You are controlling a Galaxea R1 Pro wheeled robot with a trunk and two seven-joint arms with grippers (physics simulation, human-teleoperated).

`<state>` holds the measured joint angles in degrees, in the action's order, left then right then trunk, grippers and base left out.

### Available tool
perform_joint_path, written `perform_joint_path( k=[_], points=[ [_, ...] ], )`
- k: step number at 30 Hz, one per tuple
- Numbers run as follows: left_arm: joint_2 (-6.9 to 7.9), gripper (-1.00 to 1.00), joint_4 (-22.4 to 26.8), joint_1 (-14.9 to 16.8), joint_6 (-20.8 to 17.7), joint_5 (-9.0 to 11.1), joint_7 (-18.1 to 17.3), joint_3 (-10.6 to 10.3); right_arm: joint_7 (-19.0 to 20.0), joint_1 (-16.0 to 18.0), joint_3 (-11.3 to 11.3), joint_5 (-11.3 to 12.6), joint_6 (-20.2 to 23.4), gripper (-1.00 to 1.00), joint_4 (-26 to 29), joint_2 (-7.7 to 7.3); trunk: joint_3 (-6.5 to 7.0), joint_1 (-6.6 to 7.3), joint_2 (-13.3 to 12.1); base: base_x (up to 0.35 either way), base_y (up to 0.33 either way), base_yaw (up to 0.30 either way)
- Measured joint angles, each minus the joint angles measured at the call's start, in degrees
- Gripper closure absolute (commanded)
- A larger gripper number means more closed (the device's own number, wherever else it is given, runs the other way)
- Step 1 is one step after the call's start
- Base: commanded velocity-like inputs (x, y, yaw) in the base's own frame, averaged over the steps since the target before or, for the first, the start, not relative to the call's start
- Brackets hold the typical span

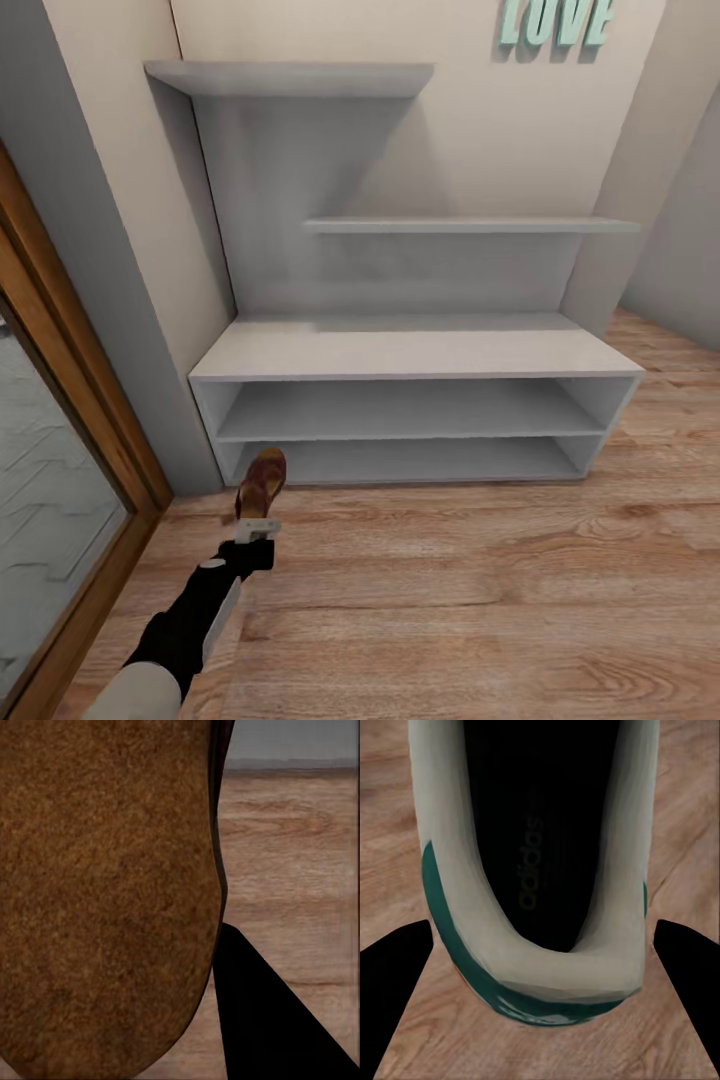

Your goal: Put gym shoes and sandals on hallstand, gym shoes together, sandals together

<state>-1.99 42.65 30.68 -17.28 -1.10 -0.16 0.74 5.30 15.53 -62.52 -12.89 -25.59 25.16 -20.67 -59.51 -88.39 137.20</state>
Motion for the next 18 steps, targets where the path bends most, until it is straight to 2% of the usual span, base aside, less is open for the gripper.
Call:
perform_joint_path(
  k=[2,5,8,12,15,18],
  points=[
    [-0.09,1.00,0.0,2.0,-1.3,0.1,0.1,-1.4,0.1,0.0,-3.9,0.1,3.3,1.00,2.6,-0.24,0.00,0.00,0.0,0.000,0.000,0.000],
    [-0.17,1.00,-0.1,4.3,-2.2,0.2,0.1,-2.2,0.2,0.0,-5.9,0.0,5.7,1.00,4.6,-0.15,0.00,0.00,0.0,0.000,0.000,0.000],
    [-0.28,1.00,0.1,5.3,-3.2,0.0,0.2,-2.5,0.2,0.0,-6.3,-0.4,6.5,1.00,5.3,0.14,0.00,0.00,0.0,0.000,0.000,0.000],
    [-0.37,1.00,0.7,5.5,-3.8,0.0,0.2,-2.7,0.2,0.0,-6.4,-2.1,6.9,1.00,5.6,1.51,0.00,0.00,0.0,0.000,0.000,0.000],
    [-0.40,1.00,1.5,5.4,-4.0,0.1,0.1,-2.6,0.1,0.0,-6.5,-2.8,7.0,1.00,5.9,1.89,0.00,0.00,0.0,0.000,0.000,0.000],
    [-0.70,1.00,2.2,5.6,-4.7,0.1,0.1,-2.7,0.1,0.0,-6.5,-2.9,7.0,1.00,7.4,2.05,-0.59,-0.66,1.2,0.000,0.000,0.000]
  ],
)
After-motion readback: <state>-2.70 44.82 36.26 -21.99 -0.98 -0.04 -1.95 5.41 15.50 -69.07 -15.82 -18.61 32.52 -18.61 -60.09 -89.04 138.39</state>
